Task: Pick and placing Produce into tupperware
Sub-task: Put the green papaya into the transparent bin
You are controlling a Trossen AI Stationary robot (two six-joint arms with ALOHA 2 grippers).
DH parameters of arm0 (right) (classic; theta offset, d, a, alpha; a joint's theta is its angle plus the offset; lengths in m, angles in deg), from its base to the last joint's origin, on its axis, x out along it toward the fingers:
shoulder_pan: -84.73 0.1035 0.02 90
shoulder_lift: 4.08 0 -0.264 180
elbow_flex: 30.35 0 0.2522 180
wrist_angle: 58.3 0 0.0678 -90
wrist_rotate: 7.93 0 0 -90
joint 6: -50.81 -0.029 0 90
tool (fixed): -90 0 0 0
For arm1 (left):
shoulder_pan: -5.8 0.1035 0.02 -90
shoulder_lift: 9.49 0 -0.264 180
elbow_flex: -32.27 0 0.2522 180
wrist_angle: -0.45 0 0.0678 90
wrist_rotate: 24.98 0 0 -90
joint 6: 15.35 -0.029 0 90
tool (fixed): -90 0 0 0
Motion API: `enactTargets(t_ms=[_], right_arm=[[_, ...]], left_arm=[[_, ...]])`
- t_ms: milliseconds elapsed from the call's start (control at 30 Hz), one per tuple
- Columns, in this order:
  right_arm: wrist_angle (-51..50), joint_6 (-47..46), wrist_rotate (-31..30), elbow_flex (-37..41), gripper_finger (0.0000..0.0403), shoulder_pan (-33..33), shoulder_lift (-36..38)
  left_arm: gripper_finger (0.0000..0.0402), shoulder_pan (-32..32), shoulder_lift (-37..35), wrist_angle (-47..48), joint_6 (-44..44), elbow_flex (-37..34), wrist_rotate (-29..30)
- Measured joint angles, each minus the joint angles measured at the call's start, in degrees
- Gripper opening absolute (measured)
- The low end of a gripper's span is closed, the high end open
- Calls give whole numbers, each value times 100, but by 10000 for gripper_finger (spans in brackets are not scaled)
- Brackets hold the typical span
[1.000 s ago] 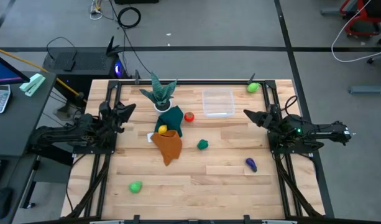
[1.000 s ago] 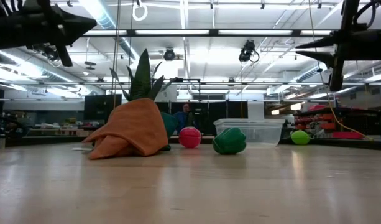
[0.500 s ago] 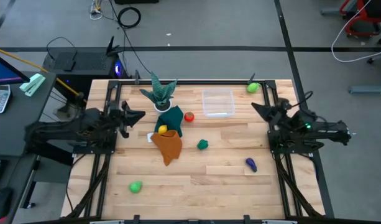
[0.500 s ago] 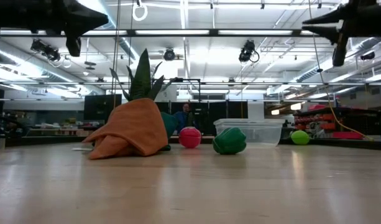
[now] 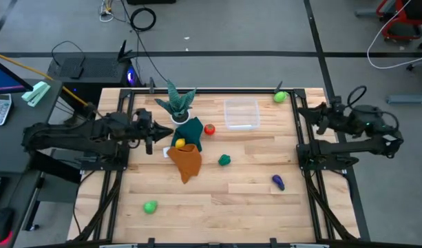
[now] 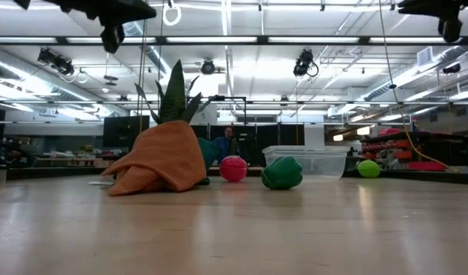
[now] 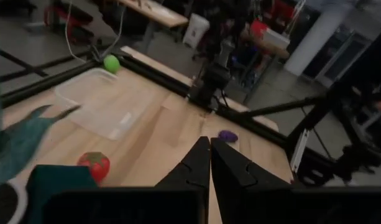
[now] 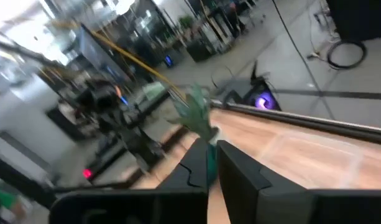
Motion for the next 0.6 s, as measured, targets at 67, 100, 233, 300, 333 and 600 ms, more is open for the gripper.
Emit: enactTargets(t_ms=[67,100,233,300,333,600], right_arm=[[-585,7,27,-374,9,0,-277],[-900,9,37,-540,11,-1,-425],[-1898,32,44,-1069,23,1,-1069],[-2236,159,58,-1279,30,-1,-1403],[-2373,253,84,-1364,34,-1,-1570],[-2935,1010,524,-1706,63,1,-2738]], left_arm=[[10,-148,260,291,109,281,-1],[8,-226,392,474,173,423,-4],[6,-569,828,1220,566,967,19],[9,-760,1000,1443,765,1216,70],[11,-872,1068,1529,882,1323,120],[5,-2120,1503,2058,1702,2098,1118]])
